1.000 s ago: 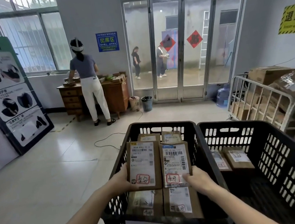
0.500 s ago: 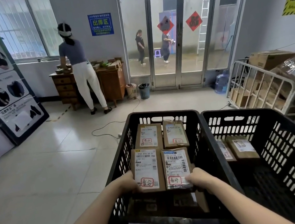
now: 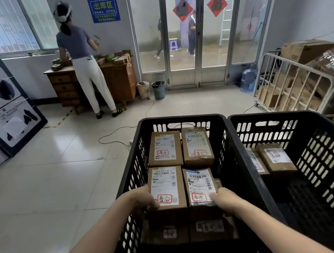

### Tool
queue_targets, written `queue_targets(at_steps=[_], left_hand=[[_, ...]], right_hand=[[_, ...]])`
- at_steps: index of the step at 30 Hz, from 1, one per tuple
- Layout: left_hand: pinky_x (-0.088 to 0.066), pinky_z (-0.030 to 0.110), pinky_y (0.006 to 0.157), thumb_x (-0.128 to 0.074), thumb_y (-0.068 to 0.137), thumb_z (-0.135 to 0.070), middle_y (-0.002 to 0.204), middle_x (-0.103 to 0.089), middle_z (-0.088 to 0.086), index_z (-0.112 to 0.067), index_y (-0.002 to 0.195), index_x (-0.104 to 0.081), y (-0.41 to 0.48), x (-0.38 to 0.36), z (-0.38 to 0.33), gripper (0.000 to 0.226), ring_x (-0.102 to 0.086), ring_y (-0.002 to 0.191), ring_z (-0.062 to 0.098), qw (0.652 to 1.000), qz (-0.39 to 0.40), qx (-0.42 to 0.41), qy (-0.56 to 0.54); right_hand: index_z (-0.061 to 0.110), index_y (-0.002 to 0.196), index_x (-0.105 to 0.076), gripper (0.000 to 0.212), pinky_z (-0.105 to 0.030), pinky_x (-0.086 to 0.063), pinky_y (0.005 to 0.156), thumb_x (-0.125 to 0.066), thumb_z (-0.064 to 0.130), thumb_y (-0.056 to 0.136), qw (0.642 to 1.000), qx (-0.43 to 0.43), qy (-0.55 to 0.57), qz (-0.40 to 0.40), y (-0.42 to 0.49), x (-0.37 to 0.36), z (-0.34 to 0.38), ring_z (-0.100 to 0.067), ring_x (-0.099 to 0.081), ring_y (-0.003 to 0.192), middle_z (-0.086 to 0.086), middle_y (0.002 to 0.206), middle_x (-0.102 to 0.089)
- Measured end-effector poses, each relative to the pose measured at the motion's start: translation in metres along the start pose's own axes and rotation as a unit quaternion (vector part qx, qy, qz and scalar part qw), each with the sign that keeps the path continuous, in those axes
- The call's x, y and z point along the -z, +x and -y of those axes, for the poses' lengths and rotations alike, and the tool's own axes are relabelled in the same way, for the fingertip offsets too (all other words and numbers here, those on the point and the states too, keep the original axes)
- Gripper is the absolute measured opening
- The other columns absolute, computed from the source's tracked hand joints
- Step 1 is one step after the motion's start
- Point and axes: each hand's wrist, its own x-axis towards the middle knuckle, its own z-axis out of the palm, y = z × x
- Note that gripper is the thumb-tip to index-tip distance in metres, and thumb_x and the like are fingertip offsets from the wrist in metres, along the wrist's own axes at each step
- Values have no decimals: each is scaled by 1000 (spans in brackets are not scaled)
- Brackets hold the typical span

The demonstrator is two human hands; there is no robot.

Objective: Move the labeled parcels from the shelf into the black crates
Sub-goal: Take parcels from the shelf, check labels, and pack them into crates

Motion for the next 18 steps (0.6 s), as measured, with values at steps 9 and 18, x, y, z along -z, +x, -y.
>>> queue_targets(at_steps=[9,18], left_hand=[[-43,53,101,-56,81,12,131,-50,14,-18,135,-34,5,5,-7,66,-46,123,34,1000,-11,15,-16],[-7,40,120,-72,73,-48,159,5,7,-15,151,0,4,-6,10,111,2,146,27,914,-144,-144,352]], right_hand=[[5,130,-51,42,-27,-43,91,-42,30,97,999,9,-50,0,10,-2,4,-24,-55,115,-11,129,-56],[14,139,-31,65,-36,-36,106,-55,44,87,920,253,-283,-100,-2,-4,-1,-24,-34,130,-7,142,-33]])
